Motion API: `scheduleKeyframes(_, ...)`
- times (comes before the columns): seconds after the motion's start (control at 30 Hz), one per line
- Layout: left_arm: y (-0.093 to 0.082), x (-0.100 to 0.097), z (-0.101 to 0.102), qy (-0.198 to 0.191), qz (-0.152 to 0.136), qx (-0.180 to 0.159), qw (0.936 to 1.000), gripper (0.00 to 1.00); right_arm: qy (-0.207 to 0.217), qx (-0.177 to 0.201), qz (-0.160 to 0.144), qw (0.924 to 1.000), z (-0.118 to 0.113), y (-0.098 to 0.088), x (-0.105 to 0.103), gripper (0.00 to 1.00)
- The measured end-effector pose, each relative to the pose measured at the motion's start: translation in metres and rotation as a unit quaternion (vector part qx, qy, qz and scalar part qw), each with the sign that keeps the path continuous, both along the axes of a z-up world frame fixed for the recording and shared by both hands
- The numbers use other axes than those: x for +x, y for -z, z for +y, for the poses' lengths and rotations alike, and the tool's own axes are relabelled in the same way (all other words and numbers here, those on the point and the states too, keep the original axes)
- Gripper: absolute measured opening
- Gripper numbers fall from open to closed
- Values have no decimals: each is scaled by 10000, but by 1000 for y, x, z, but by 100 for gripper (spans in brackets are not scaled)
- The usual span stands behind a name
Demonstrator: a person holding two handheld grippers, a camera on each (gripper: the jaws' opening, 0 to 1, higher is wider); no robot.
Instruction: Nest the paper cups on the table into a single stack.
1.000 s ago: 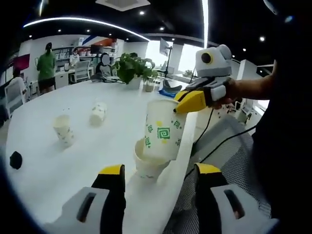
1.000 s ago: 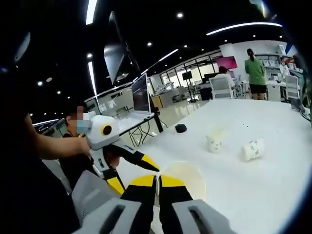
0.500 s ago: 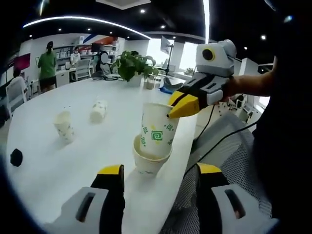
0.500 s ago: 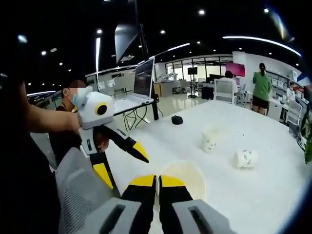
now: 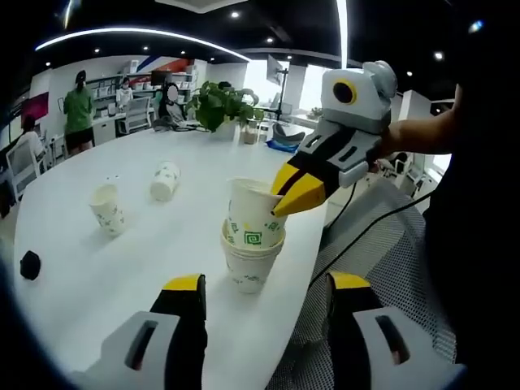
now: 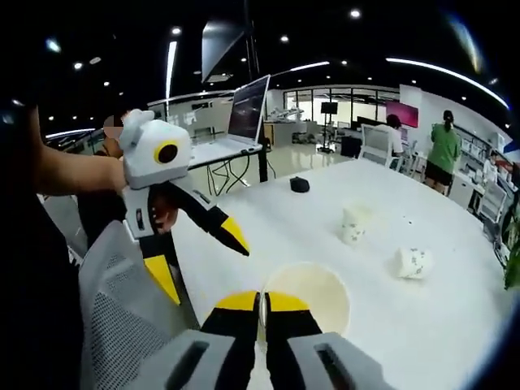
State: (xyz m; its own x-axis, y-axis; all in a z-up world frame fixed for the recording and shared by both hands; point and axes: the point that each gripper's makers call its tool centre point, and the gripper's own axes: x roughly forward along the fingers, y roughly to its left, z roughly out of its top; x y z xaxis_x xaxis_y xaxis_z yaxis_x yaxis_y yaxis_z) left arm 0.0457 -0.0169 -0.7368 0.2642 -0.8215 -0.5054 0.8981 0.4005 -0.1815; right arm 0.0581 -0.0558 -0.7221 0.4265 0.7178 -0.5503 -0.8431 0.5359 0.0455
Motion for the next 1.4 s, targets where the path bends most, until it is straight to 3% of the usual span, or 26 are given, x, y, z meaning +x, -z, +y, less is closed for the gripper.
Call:
scheduleKeyframes(0.8,10,-3,7,-40,70,173,9998,57,-159,-182,446,9987,13,37,-4,1)
scheduleKeyframes(1.4,15,-2,9,-87,113,215,9997,56,-247,-171,606,9977,21,45,-5,1)
